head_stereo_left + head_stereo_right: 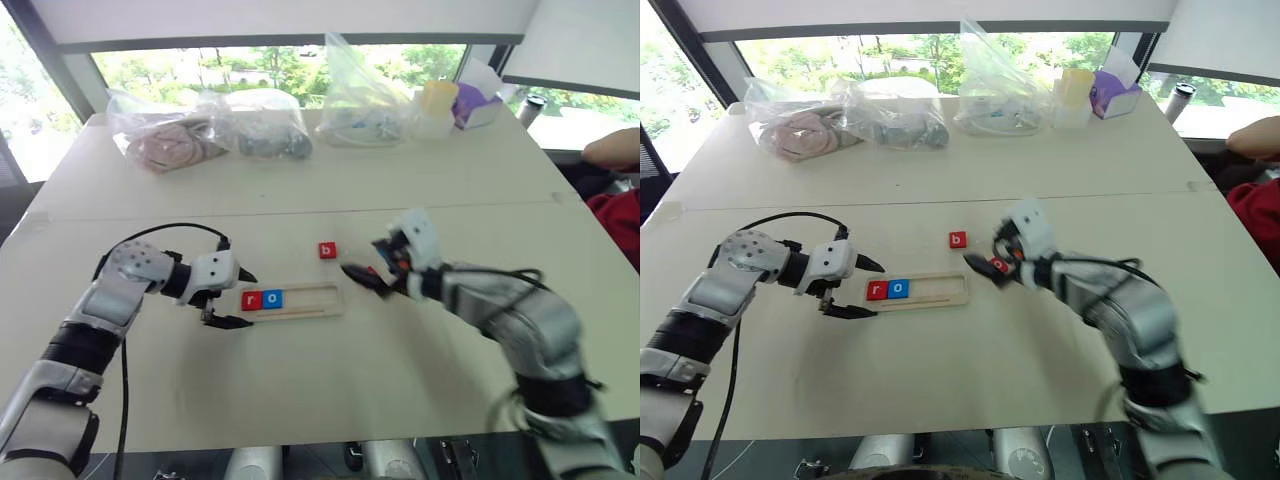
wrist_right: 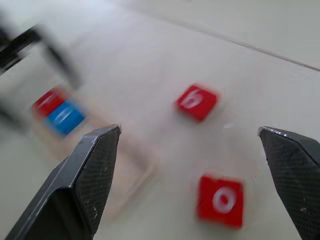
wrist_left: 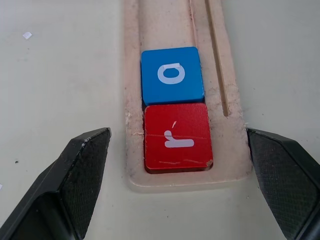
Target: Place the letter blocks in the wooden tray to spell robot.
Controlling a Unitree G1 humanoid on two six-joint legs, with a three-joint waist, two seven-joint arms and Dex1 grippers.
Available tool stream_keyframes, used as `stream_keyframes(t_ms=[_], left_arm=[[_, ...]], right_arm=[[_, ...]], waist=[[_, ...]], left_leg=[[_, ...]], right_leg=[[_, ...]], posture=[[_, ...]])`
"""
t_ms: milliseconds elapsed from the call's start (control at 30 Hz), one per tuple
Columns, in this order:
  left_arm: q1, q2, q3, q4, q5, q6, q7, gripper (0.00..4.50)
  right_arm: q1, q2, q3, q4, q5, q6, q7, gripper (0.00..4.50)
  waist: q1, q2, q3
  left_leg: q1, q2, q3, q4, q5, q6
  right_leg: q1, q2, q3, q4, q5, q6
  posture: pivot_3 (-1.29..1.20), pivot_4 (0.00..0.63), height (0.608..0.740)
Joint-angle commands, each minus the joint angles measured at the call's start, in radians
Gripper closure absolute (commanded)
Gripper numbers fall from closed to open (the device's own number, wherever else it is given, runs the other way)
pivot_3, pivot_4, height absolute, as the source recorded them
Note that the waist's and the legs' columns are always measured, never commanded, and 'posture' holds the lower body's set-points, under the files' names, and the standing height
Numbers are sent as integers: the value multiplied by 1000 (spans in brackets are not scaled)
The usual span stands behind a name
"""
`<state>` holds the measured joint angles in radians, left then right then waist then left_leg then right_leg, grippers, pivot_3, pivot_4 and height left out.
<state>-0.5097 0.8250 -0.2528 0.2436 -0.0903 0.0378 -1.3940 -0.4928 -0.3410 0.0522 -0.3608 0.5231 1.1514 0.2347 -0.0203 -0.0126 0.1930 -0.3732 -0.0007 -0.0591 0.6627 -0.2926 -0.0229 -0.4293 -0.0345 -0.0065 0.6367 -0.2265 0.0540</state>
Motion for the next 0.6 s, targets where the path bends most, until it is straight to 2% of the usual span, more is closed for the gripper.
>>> stream_keyframes(t_ms=[33, 133, 233, 600], left_arm=[[28, 64, 63, -64, -30, 87, -6, 24], [65, 127, 133, -149, -98, 205, -12, 24], [97, 147, 214, -235, -162, 309, 36, 24], [247, 94, 303, -422, -221, 451, 224, 24]], right_arm=[[-66, 72, -24, 68, -41, 49, -89, 0], [-139, 155, 8, 173, -80, 39, -125, 0], [-180, 222, 23, 267, -116, 22, -145, 0], [-211, 325, 84, 438, -253, -15, -203, 0]], waist=[[8, 0, 0], [0, 0, 0], [-1, 0, 0], [-2, 0, 0]], left_leg=[[0, 0, 0, 0, 0, 0], [-2, 2, 1, 0, 0, 0], [-2, 3, 1, 0, 0, 0], [0, 3, 2, 0, 0, 0]], right_leg=[[0, 1, 0, 1, 0, 0], [-4, 3, 1, 2, 0, 1], [-6, 3, 2, 7, -1, 0], [-7, 3, 3, 10, -1, 0]], posture=[[0, 150, 740], [0, 150, 740], [0, 150, 740], [0, 150, 740]])
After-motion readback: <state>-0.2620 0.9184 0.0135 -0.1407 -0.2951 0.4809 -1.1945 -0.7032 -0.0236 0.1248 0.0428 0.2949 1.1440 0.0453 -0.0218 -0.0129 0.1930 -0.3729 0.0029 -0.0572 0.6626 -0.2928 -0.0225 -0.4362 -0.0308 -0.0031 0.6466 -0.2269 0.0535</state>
